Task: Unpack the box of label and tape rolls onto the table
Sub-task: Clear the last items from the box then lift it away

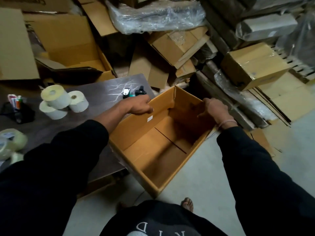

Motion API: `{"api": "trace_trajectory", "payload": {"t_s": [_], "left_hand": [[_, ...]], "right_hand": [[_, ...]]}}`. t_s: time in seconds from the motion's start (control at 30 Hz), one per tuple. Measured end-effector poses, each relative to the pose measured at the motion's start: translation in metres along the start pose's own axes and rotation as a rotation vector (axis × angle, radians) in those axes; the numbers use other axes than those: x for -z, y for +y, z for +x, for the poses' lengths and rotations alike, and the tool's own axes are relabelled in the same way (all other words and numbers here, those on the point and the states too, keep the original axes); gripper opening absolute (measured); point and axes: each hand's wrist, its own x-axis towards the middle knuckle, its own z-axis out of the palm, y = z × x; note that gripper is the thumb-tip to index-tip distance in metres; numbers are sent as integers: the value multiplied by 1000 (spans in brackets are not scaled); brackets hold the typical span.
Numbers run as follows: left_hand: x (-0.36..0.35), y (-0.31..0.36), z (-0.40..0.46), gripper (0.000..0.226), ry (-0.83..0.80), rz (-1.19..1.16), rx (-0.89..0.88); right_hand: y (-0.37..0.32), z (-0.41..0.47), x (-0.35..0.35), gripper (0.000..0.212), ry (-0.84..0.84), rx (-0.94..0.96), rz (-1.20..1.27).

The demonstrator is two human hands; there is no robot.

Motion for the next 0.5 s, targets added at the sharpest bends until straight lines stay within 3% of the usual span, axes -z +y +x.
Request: {"api": "trace_trajectory", "payload": {"t_s": [0.1,0.17,0.23,0.3,0.43,0.5], "left_hand": [[-25,45,17,14,71,-27,38],[-45,77,29,12,123,-24,63],[-68,107,42,12,162,-47,85],[-91,130,59,15,200,-104,85],[-137,169,90,14,199,-178,156],[-161,187,101,18,187,-198,185]], "right_hand": [[51,3,-9,82,152,-74,99],[84,6,-12,104,141,-141,275],[116,10,-18,111,118,-169,364],[146,15,-26,104,96,-202,377],[200,23,-34,59,41,-278,385],[231,28,-44,48,-13,-291,396]]}}
